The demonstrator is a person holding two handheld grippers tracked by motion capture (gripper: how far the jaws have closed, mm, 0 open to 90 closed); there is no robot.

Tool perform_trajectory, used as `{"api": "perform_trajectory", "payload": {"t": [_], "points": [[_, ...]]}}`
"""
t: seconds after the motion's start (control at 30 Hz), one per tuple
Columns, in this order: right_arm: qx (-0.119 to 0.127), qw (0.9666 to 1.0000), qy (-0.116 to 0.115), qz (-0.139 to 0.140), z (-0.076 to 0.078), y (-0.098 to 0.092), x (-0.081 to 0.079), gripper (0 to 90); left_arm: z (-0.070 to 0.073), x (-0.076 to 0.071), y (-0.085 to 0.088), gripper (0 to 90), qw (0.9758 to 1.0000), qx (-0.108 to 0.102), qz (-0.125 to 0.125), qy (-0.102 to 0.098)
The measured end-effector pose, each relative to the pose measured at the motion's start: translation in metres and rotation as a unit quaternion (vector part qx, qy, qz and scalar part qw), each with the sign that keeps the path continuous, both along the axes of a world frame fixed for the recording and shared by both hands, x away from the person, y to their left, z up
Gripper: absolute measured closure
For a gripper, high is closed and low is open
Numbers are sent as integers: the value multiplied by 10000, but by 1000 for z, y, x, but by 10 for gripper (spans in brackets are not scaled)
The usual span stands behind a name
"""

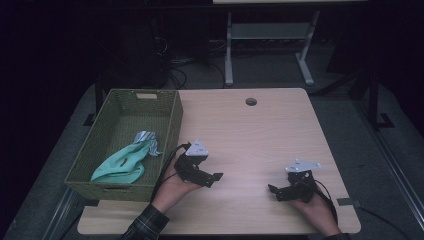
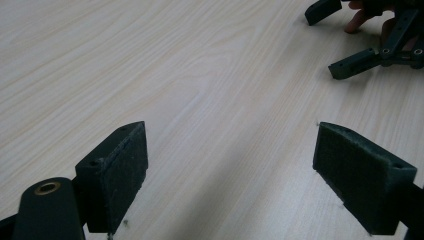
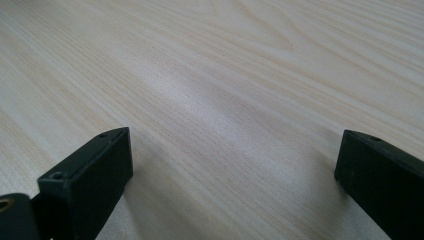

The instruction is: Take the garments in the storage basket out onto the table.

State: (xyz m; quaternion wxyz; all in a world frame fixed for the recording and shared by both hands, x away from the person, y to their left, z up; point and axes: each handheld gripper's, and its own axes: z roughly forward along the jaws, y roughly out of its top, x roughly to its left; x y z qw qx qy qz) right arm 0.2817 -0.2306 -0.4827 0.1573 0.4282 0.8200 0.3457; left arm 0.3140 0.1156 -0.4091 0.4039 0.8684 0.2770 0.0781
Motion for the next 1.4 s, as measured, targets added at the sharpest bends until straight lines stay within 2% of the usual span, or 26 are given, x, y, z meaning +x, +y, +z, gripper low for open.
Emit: {"api": "perform_trajectory", "payload": {"t": [0.1, 0.27, 0.53, 0.57, 0.83, 1.1, 1.3, 1.4], "points": [[2, 10000, -1, -1, 0, 0, 0, 18, 3, 0, 0, 138, 10000, -73, 6, 27], [3, 10000, -2, -1, 0, 0, 0, 18, 9, 0, 0, 138, 10000, -9, -46, -23], [5, 10000, -2, 0, 0, 0, 0, 18, 17, -1, 0, 139, 9999, -114, -33, -79], [4, 10000, -3, 0, 0, 0, 0, 18, 18, 0, 0, 138, 9999, -67, -71, -104], [4, 10000, -6, 3, 0, 0, 0, 18, 28, 3, 2, 139, 9998, -78, -147, -138], [2, 10000, -4, -4, 0, 0, 0, 18, 34, 6, 1, 139, 9989, -176, -356, -245], [-2, 10000, -3, -21, 0, 0, 0, 18, 34, 10, 2, 141, 9982, -183, -539, -195], [-8, 10000, -12, -16, 0, 0, 0, 18, 40, 8, 7, 141, 9981, -188, -554, -217]]}}
